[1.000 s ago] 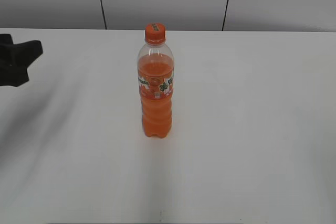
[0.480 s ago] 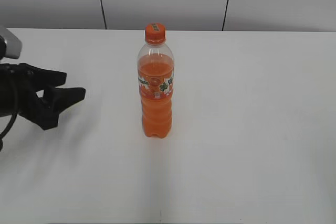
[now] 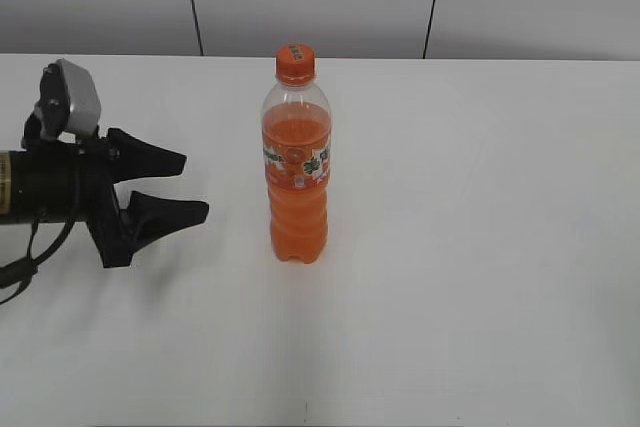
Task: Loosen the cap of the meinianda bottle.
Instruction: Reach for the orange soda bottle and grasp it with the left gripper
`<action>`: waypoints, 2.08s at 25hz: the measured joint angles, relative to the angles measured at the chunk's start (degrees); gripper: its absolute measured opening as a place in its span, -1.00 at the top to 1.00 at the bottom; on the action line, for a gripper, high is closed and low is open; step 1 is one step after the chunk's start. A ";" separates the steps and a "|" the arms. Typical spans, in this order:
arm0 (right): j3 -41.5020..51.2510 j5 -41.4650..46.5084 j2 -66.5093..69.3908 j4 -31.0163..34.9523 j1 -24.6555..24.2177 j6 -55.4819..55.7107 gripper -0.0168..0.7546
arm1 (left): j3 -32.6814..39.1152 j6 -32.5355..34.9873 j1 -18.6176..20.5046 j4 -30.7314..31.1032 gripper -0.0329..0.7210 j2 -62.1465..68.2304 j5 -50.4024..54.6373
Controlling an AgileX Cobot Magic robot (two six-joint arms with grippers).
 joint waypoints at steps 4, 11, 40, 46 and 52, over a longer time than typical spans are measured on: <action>0.00 0.00 0.00 0.00 0.00 0.00 -0.37 | -3.14 0.00 0.00 1.25 -0.59 3.52 -2.38; 0.00 0.00 0.00 0.00 0.00 0.00 -0.37 | -6.87 0.00 -0.54 1.30 -0.61 9.33 -10.75; 0.00 0.00 0.00 0.03 0.00 0.00 -0.37 | -16.60 0.00 -11.92 -0.27 -0.62 18.01 -7.19; 0.00 0.00 0.00 0.03 0.00 0.00 -0.37 | -16.60 0.05 -13.67 -4.96 -0.60 18.00 -5.69; 0.00 0.00 0.00 0.03 0.00 0.00 -0.37 | -16.60 0.05 -13.89 -5.51 -0.55 18.00 -5.25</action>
